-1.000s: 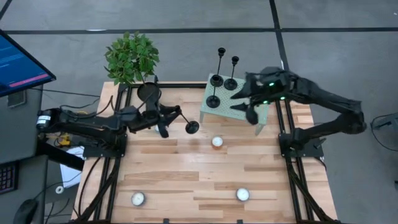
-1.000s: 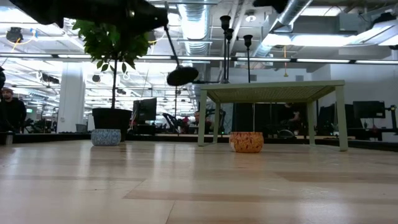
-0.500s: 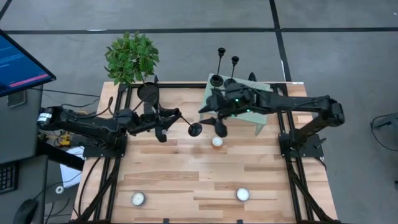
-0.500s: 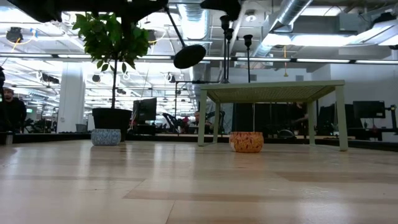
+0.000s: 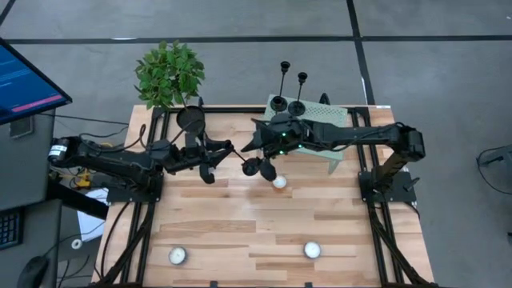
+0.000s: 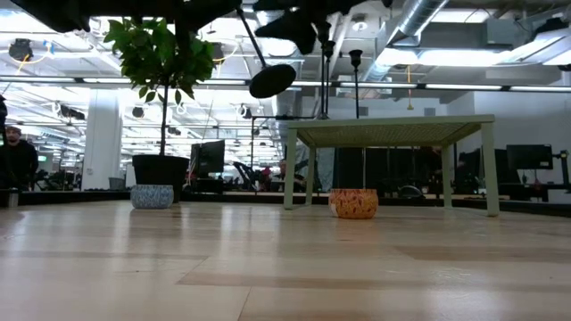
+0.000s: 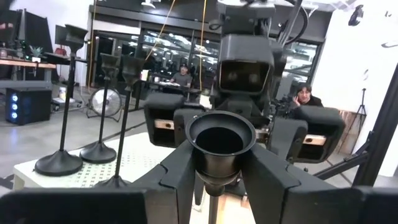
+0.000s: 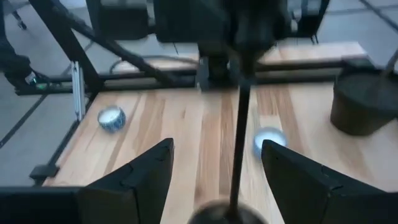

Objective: Pick & Place candle stick holders
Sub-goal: Put the candle holder on the shelf aligned with the other candle holder to the right

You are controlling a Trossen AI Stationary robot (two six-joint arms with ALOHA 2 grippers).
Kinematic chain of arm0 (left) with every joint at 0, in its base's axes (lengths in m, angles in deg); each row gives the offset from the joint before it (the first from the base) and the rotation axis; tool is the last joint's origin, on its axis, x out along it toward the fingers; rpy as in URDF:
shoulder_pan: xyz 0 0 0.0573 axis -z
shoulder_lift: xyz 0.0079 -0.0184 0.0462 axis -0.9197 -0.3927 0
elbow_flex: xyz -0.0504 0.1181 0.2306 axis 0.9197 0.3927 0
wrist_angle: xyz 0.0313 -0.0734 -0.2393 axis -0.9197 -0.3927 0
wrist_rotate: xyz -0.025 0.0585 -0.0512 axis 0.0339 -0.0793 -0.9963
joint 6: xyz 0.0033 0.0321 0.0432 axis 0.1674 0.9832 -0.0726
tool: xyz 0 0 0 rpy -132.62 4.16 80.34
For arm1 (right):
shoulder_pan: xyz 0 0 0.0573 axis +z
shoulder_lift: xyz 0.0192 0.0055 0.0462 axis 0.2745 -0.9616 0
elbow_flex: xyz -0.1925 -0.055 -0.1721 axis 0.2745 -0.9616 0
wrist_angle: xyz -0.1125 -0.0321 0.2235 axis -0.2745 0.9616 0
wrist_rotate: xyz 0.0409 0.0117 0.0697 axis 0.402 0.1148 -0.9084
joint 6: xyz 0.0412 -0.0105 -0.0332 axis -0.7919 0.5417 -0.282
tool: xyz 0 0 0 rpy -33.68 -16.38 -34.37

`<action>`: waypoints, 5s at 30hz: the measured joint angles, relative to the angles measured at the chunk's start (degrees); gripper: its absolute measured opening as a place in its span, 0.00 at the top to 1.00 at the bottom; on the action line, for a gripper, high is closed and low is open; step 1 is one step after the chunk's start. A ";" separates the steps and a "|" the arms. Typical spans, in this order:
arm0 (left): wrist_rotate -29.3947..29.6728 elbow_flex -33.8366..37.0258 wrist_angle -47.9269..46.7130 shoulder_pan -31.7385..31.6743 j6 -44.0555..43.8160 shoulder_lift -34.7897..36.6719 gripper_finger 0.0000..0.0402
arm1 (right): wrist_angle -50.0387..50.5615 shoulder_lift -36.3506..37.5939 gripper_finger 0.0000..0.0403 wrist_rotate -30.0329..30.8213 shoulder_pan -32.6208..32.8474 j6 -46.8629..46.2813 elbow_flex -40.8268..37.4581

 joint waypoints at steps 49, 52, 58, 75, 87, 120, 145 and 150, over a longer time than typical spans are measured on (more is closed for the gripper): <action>2.70 -0.04 0.26 0.00 4.42 0.60 0.46 | 13.26 22.40 1.00 33.19 2.99 5.17 0.83; 3.48 -0.04 0.38 -0.09 4.55 1.00 0.50 | 11.61 30.11 1.00 37.17 2.44 3.56 -6.39; 3.48 -0.04 0.43 -0.21 4.55 1.07 0.56 | -3.01 43.12 1.00 38.17 -0.49 1.17 -24.75; 3.60 -0.02 0.43 -0.70 2.41 1.05 0.62 | -29.14 44.12 1.00 32.71 -7.35 1.13 -48.70; 3.69 -0.02 0.43 -0.72 2.39 1.05 0.64 | -31.62 37.58 1.00 29.94 -9.64 1.88 -48.70; 3.74 -0.02 1.02 -0.72 2.39 1.05 0.64 | -38.66 35.13 1.00 17.89 -17.12 3.51 -51.65; 3.96 -0.02 1.34 -0.71 2.58 1.03 0.64 | -48.55 35.28 1.00 15.00 -17.77 2.18 -57.49; 3.96 -0.02 1.34 -0.70 2.57 1.04 0.64 | -47.48 35.26 0.97 15.12 -17.81 2.18 -57.49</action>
